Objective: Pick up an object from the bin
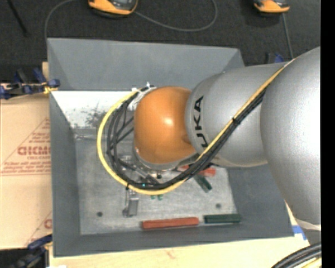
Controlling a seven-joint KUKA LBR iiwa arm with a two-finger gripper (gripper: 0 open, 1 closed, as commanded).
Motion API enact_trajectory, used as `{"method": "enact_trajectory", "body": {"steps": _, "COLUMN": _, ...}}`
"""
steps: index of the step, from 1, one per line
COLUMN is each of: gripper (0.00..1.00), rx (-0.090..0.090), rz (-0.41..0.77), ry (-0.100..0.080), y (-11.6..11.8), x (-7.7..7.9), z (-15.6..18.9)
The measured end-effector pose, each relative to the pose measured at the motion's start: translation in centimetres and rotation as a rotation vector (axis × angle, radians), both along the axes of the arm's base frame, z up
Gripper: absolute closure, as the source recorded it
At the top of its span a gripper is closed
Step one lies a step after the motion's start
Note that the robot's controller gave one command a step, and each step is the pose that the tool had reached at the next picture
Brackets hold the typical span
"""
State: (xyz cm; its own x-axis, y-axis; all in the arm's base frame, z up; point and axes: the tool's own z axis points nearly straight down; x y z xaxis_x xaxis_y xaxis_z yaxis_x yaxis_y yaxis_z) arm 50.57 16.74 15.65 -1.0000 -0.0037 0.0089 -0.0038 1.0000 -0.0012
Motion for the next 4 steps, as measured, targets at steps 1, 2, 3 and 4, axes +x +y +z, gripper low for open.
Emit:
{"method": "enact_trajectory", "body": {"steps": 1, "gripper": 0.0, "rx": 0.001, "rz": 0.273, "ry": -0.003, "y": 0.1, "x": 3.4, "z": -9.1}}
{"method": "enact_trajectory", "body": {"steps": 2, "gripper": 0.0, "rx": 0.003, "rz": 0.537, "ry": -0.016, "y": 0.2, "x": 7.0, "z": 9.4}}
{"method": "enact_trajectory", "body": {"steps": 3, "gripper": 0.0, "rx": 0.007, "rz": 0.856, "ry": -0.001, "y": 3.3, "x": 8.4, "z": -9.2}}
{"method": "enact_trajectory", "body": {"steps": 4, "gripper": 0.0, "rx": 0.0, "rz": 0.769, "ry": -0.016, "y": -3.6, "x": 14.3, "z": -3.7}}
